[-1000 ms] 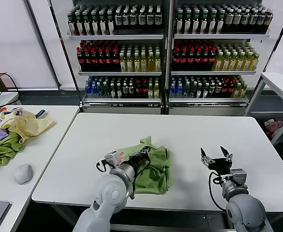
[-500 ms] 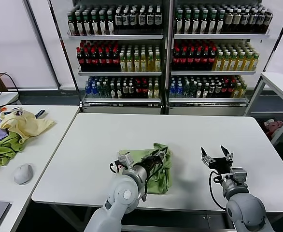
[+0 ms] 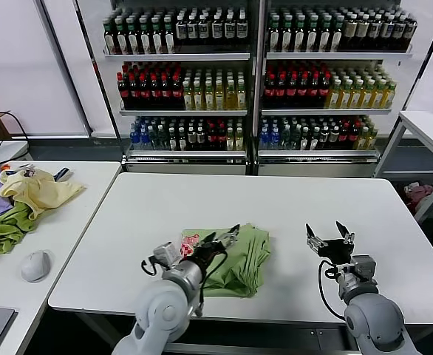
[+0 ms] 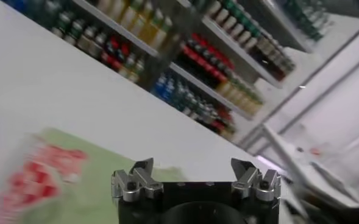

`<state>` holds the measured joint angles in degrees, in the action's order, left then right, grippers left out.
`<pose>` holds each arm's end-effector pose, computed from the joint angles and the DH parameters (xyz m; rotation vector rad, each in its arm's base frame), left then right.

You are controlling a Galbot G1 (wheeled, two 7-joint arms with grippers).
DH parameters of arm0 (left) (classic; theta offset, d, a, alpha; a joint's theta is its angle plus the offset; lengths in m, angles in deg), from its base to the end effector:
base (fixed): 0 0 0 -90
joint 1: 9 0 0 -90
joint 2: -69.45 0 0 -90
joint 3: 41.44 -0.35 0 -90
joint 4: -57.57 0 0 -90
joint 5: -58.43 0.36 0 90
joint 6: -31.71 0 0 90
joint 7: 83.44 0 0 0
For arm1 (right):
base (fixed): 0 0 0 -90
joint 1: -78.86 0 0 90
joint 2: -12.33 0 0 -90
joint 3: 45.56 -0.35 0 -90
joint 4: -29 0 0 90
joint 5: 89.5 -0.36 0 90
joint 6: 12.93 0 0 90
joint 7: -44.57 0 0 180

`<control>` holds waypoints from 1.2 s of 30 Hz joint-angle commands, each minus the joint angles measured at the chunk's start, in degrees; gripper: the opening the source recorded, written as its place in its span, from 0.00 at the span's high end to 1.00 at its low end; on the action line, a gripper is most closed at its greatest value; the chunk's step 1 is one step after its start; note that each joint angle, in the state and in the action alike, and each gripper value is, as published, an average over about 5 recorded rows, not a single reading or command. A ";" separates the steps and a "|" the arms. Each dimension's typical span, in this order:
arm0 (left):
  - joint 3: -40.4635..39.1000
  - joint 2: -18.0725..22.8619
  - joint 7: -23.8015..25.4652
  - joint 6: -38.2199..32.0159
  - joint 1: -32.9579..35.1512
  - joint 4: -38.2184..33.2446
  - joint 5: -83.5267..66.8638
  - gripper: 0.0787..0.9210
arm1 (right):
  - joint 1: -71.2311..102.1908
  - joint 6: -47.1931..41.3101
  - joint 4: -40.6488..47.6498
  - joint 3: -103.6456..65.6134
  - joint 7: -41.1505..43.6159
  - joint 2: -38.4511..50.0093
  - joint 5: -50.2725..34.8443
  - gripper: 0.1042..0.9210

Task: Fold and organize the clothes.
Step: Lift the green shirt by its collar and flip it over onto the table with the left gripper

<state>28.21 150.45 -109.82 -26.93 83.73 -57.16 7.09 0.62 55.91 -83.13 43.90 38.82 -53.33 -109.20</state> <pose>0.2960 -0.0811 -0.2291 -0.3673 -2.5462 0.7174 0.2869 -0.0912 -0.2579 0.0422 -2.9308 0.1513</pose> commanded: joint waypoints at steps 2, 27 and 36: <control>6.38 -5.94 0.64 -3.44 6.03 2.50 21.62 0.12 | 0.51 0.22 -0.48 -0.31 0.00 0.01 0.03 0.12; 2.73 -2.91 5.76 0.99 4.87 9.40 11.03 0.13 | 5.28 7.07 -9.58 -7.89 0.56 -0.13 -8.84 0.12; 5.20 -3.03 6.55 0.25 4.94 10.02 5.26 0.39 | 5.18 7.94 -9.22 -7.80 0.37 -0.75 -8.72 0.12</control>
<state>32.02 147.44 -104.04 -27.51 88.23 -48.40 19.66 5.27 62.61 -91.14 37.34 39.11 -53.96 -116.37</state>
